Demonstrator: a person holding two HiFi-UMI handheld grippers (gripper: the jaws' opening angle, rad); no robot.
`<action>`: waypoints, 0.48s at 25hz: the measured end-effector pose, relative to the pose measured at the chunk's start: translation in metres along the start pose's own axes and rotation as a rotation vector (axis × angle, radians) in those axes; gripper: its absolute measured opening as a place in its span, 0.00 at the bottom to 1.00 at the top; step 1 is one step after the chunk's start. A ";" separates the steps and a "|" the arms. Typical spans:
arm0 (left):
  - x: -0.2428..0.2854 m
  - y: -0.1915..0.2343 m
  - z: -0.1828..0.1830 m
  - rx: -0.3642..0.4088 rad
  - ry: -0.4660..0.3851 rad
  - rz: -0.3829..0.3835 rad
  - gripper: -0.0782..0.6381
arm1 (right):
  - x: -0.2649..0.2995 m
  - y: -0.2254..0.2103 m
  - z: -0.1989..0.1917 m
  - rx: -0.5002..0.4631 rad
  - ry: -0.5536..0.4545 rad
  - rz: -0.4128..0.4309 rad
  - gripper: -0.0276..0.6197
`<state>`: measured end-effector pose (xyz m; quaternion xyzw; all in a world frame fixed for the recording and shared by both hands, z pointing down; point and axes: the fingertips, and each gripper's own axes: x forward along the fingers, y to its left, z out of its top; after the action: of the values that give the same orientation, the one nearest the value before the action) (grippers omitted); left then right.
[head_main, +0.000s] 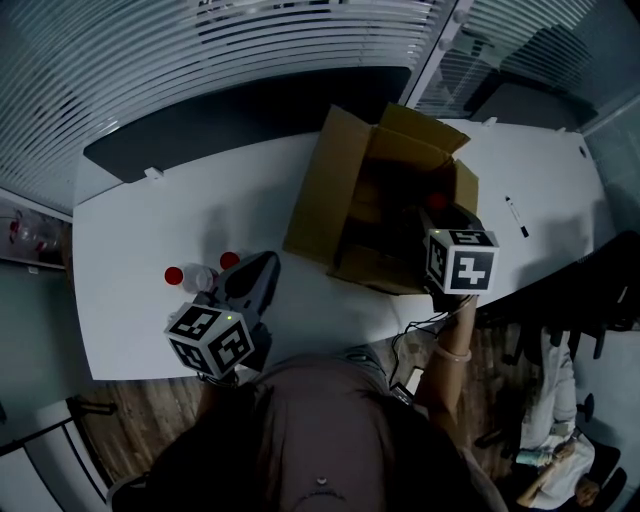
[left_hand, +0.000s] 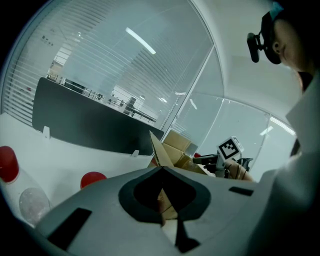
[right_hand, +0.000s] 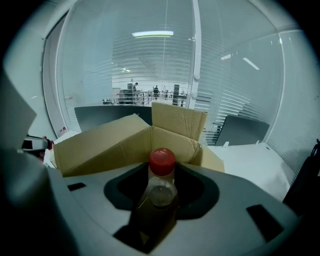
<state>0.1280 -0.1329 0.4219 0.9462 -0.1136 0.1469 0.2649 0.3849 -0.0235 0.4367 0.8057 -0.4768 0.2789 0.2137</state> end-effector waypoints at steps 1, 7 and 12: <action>-0.001 -0.001 0.000 0.000 -0.001 0.000 0.12 | -0.004 -0.001 0.002 0.003 -0.012 -0.002 0.32; -0.010 -0.007 0.001 0.007 -0.010 0.001 0.12 | -0.029 0.002 0.021 -0.010 -0.078 -0.014 0.32; -0.022 -0.012 0.001 0.012 -0.017 0.002 0.12 | -0.049 0.009 0.032 -0.029 -0.121 -0.012 0.31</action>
<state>0.1113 -0.1203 0.4079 0.9489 -0.1159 0.1398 0.2582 0.3656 -0.0155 0.3816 0.8207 -0.4880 0.2218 0.1977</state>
